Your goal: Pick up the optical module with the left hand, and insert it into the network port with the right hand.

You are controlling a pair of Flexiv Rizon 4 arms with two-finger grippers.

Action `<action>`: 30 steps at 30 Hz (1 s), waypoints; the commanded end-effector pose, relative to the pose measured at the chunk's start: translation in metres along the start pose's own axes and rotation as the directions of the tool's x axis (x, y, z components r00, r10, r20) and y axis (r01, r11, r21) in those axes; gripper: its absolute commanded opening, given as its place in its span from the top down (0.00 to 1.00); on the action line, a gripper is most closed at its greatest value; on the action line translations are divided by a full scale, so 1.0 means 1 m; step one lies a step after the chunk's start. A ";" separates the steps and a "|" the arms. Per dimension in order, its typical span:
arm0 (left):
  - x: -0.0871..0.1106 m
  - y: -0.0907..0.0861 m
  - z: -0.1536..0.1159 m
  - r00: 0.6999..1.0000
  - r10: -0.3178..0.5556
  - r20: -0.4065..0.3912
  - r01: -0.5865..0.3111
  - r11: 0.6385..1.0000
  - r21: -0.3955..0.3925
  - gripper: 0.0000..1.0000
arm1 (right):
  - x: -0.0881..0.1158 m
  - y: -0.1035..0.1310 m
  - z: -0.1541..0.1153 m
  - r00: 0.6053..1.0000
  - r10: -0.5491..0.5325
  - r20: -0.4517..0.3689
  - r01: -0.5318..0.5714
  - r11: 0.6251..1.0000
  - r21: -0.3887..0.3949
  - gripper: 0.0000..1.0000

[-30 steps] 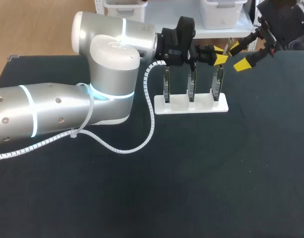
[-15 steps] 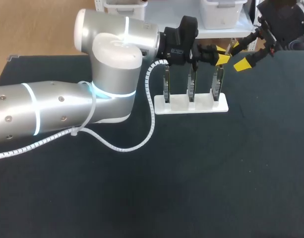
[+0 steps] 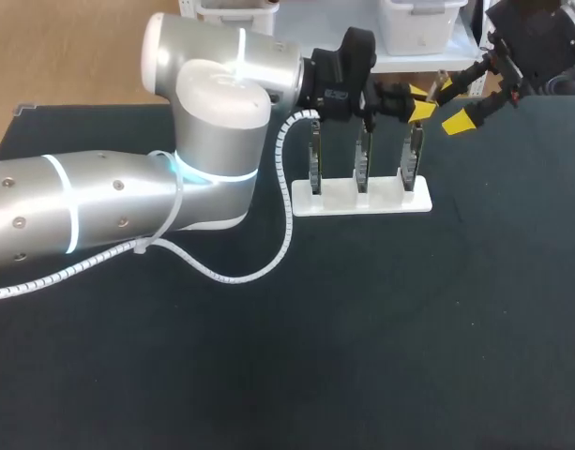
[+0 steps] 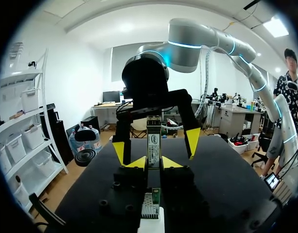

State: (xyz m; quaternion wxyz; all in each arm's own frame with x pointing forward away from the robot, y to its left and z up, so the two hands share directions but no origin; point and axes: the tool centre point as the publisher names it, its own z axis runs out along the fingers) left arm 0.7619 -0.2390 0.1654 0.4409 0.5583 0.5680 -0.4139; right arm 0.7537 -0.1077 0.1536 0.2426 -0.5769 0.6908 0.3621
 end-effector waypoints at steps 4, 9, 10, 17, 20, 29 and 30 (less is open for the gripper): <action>0.002 0.004 0.000 1.000 -0.003 -0.011 0.003 1.000 0.004 1.00 | 0.000 0.001 0.000 1.000 0.000 -0.001 0.000 1.000 0.002 0.00; 0.001 0.003 -0.003 1.000 -0.002 -0.011 0.002 1.000 -0.001 1.00 | 0.000 0.001 0.000 1.000 0.000 -0.001 0.000 1.000 0.002 0.00; 0.001 0.003 -0.003 1.000 -0.001 -0.011 0.001 1.000 -0.002 1.00 | 0.000 0.001 0.000 1.000 0.000 -0.001 0.000 1.000 0.002 0.00; 0.008 0.002 -0.002 1.000 -0.014 -0.020 0.014 1.000 0.001 1.00 | 0.000 0.001 0.000 1.000 0.000 -0.001 0.000 1.000 0.002 0.00; 0.008 0.002 -0.003 1.000 -0.017 -0.021 0.017 1.000 0.001 1.00 | 0.000 0.001 0.000 1.000 0.000 -0.001 0.000 1.000 0.002 0.00; 0.006 0.005 -0.001 1.000 -0.011 -0.020 0.011 1.000 0.004 1.00 | 0.000 0.001 0.000 1.000 0.000 -0.001 0.000 1.000 0.002 0.00; 0.005 0.005 0.000 1.000 -0.007 -0.024 0.007 1.000 0.005 1.00 | 0.000 0.001 0.000 1.000 0.000 -0.001 0.000 1.000 0.002 0.00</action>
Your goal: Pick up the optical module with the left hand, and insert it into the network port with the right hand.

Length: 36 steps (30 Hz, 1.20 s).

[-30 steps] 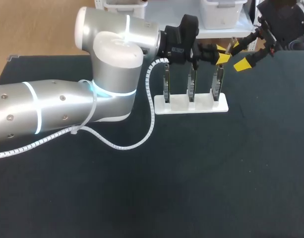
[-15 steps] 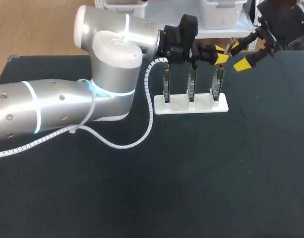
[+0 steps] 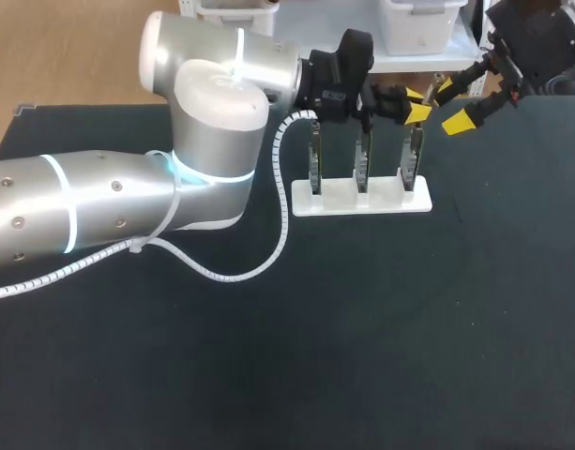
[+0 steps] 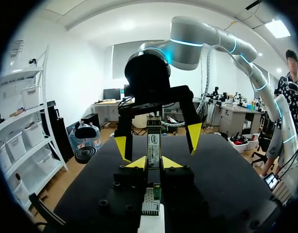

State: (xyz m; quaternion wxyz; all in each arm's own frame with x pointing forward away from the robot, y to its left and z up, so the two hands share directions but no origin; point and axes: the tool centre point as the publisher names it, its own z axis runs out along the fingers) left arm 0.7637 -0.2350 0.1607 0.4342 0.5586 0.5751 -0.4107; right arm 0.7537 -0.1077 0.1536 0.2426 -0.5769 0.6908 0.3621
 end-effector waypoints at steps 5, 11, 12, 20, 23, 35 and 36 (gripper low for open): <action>-0.002 0.005 0.002 1.000 0.007 -0.010 -0.007 1.000 0.006 1.00 | 0.000 0.001 0.000 1.000 0.000 -0.001 0.000 1.000 0.002 0.00; -0.003 0.006 0.003 1.000 0.012 -0.008 -0.012 1.000 0.011 1.00 | 0.000 0.001 0.000 1.000 0.000 -0.001 0.000 1.000 0.002 0.00; -0.003 0.006 0.003 1.000 0.014 -0.009 -0.014 1.000 0.011 1.00 | 0.000 0.001 0.000 1.000 0.000 -0.001 0.000 1.000 0.002 0.00; -0.004 0.007 0.003 1.000 0.026 -0.008 -0.026 1.000 0.012 1.00 | 0.000 0.001 0.000 1.000 0.000 -0.001 0.000 1.000 0.002 0.00; -0.004 0.007 0.003 1.000 0.026 -0.008 -0.026 1.000 0.012 1.00 | 0.000 0.001 0.000 1.000 0.000 -0.001 0.000 1.000 0.002 0.00; -0.004 0.007 0.003 1.000 0.026 -0.008 -0.026 1.000 0.012 1.00 | 0.001 0.001 -0.001 1.000 0.005 -0.017 -0.005 1.000 0.012 0.00; -0.004 0.007 0.003 1.000 0.026 -0.008 -0.026 1.000 0.012 1.00 | 0.003 0.000 -0.003 1.000 0.011 -0.023 -0.010 1.000 0.027 0.00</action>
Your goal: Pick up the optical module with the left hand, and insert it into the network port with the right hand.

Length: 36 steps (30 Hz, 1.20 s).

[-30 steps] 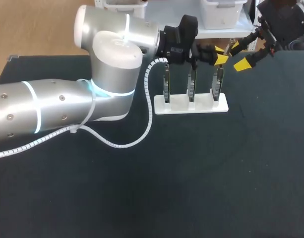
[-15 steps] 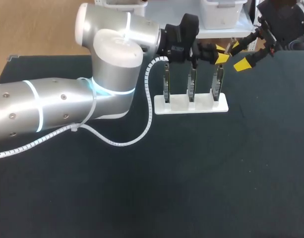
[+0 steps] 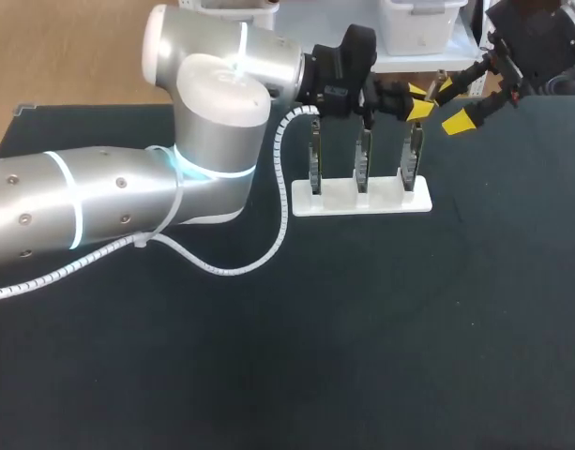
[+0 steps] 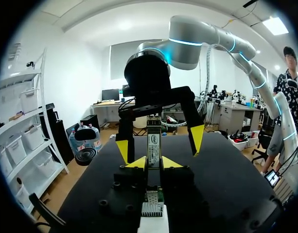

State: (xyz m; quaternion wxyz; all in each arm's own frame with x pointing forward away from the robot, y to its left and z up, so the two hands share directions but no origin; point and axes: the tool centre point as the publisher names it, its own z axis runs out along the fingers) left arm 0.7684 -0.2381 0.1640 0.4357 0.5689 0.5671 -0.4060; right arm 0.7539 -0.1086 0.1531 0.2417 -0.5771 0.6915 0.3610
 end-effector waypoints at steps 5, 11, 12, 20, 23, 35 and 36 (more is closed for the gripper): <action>0.000 0.002 0.001 1.000 0.000 -0.003 0.000 1.000 0.003 1.00 | 0.007 0.002 -0.023 0.999 0.014 -0.034 -0.012 0.997 0.071 0.00; 0.000 0.002 0.001 1.000 0.000 -0.003 0.000 1.000 0.003 1.00 | 0.003 0.003 -0.035 0.999 -0.005 -0.046 0.010 0.994 0.111 0.00; 0.000 0.002 0.001 1.000 0.000 -0.003 0.000 1.000 0.003 1.00 | 0.001 0.003 -0.036 0.999 -0.012 -0.047 0.018 0.993 0.117 0.00; 0.000 0.002 0.001 1.000 0.000 -0.003 0.000 1.000 0.003 1.00 | -0.014 0.002 -0.039 0.997 -0.063 -0.045 0.069 0.988 0.135 0.00; 0.000 0.002 0.001 1.000 0.000 -0.003 0.000 1.000 0.003 1.00 | -0.016 0.001 -0.041 0.996 -0.074 -0.047 0.080 0.987 0.138 0.00; 0.000 0.002 0.001 1.000 0.000 -0.003 0.000 1.000 0.003 1.00 | -0.026 -0.008 -0.037 0.991 -0.130 -0.037 0.133 0.986 0.100 0.00; 0.000 0.002 0.001 1.000 0.000 -0.003 0.000 1.000 0.003 1.00 | -0.028 -0.009 -0.036 0.990 -0.135 -0.034 0.137 0.986 0.097 0.00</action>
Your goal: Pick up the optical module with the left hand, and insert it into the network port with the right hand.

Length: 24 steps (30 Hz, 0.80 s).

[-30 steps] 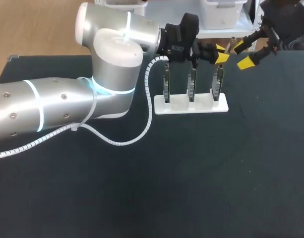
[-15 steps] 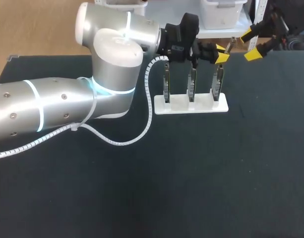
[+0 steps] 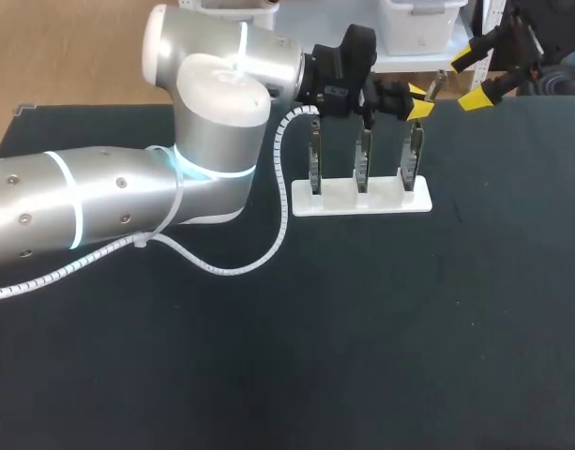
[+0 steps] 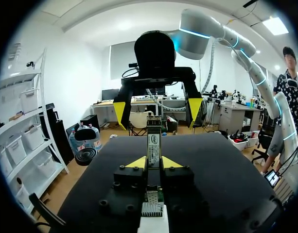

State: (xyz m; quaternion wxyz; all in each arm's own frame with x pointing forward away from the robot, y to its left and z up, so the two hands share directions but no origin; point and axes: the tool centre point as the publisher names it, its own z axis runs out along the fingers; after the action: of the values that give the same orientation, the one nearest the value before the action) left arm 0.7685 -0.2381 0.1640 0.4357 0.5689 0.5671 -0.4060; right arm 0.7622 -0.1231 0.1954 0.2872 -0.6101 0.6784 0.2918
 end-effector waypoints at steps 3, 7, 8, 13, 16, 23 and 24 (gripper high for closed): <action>0.000 0.002 0.001 1.000 0.000 -0.003 0.000 1.000 0.003 1.00 | -0.005 -0.011 0.005 1.000 -0.023 0.021 0.024 0.999 -0.031 0.00; 0.000 0.002 0.001 1.000 0.000 -0.003 0.000 1.000 0.003 1.00 | -0.007 -0.014 0.008 0.999 -0.033 0.029 0.034 0.999 -0.043 0.00; 0.000 0.002 0.001 1.000 0.000 -0.003 0.000 1.000 0.003 1.00 | -0.008 -0.015 0.008 0.999 -0.036 0.030 0.037 0.998 -0.047 0.00; 0.000 0.002 0.001 1.000 0.000 -0.003 0.000 1.000 0.003 1.00 | -0.011 -0.015 0.012 0.998 -0.043 0.051 0.046 0.997 -0.064 0.00; 0.000 0.002 0.001 1.000 0.000 -0.003 0.000 1.000 0.003 1.00 | -0.014 -0.014 0.013 0.997 -0.047 0.058 0.051 0.997 -0.064 0.00; 0.000 0.002 0.001 1.000 0.000 -0.003 0.000 1.000 0.003 1.00 | -0.017 -0.008 0.018 0.997 -0.041 0.068 0.045 0.997 -0.062 0.00; 0.000 0.002 0.001 1.000 0.000 -0.003 0.000 1.000 0.003 1.00 | -0.017 -0.007 0.019 0.997 -0.039 0.070 0.043 0.997 -0.062 0.00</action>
State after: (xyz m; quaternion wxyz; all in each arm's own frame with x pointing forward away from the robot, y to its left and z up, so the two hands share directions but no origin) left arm 0.7685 -0.2382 0.1639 0.4357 0.5690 0.5671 -0.4060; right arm 0.7746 -0.0994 0.1962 0.2941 -0.6239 0.6448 0.3294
